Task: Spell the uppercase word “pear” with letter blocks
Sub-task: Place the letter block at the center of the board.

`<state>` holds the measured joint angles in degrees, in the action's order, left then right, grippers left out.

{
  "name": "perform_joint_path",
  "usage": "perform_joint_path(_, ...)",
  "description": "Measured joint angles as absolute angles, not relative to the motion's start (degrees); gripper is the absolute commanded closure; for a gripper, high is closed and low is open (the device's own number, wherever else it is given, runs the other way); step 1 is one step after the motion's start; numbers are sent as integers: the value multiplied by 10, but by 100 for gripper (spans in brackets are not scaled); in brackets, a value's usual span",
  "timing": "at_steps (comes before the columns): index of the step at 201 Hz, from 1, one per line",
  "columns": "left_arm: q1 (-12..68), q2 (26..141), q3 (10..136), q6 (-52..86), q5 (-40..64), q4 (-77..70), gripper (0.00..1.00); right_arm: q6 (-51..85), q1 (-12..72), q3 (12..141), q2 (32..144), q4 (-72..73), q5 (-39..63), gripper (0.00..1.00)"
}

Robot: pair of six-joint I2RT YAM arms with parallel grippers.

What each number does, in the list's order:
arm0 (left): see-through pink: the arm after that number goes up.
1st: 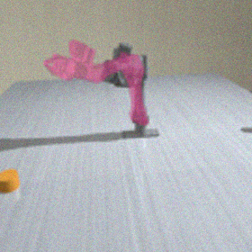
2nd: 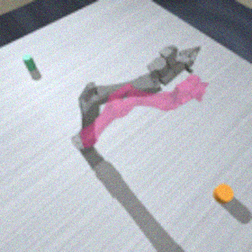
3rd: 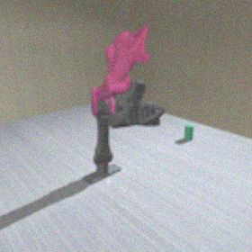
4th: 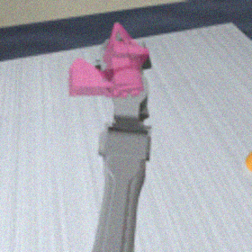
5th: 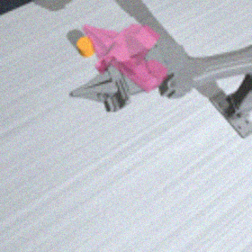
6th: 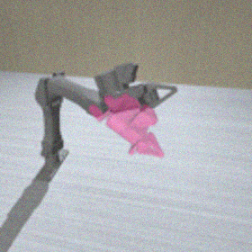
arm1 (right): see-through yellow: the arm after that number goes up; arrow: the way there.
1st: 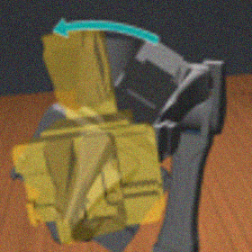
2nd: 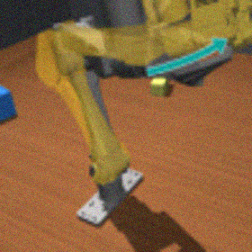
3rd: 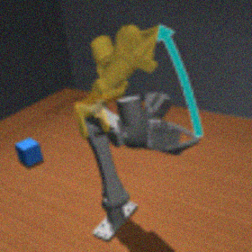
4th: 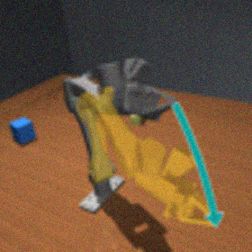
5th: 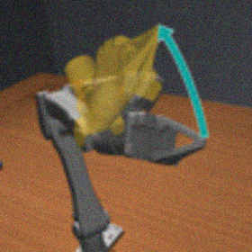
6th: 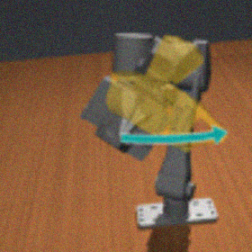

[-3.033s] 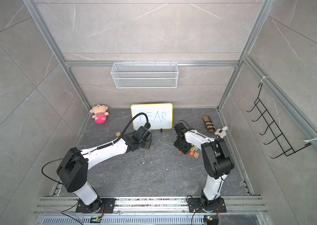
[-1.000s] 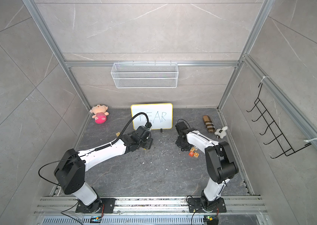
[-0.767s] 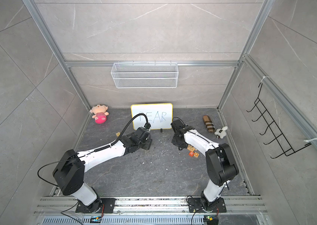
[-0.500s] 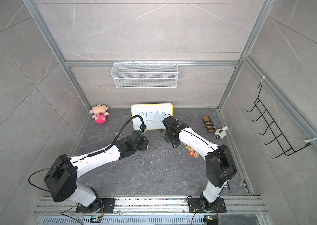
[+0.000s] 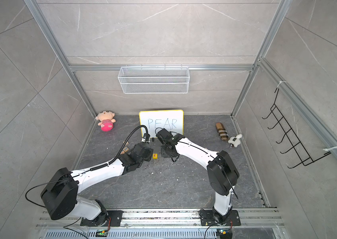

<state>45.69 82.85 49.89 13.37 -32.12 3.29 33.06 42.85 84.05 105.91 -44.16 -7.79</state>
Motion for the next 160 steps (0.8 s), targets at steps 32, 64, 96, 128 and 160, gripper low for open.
perform_joint_path(32,457,798,478,139,-340,10,36,323,451,860,1093,-450,-83,85)
perform_joint_path(64,457,788,466,141,-352,-10,36,323,467,875,1119,-461,-86,85)
perform_joint_path(96,457,783,463,141,-359,-13,36,324,471,903,1147,-479,-91,85)
perform_joint_path(128,457,755,432,141,-359,-18,36,335,471,932,1170,-495,-112,84)
perform_joint_path(160,457,727,406,141,-359,-18,36,343,467,943,1170,-504,-120,83)
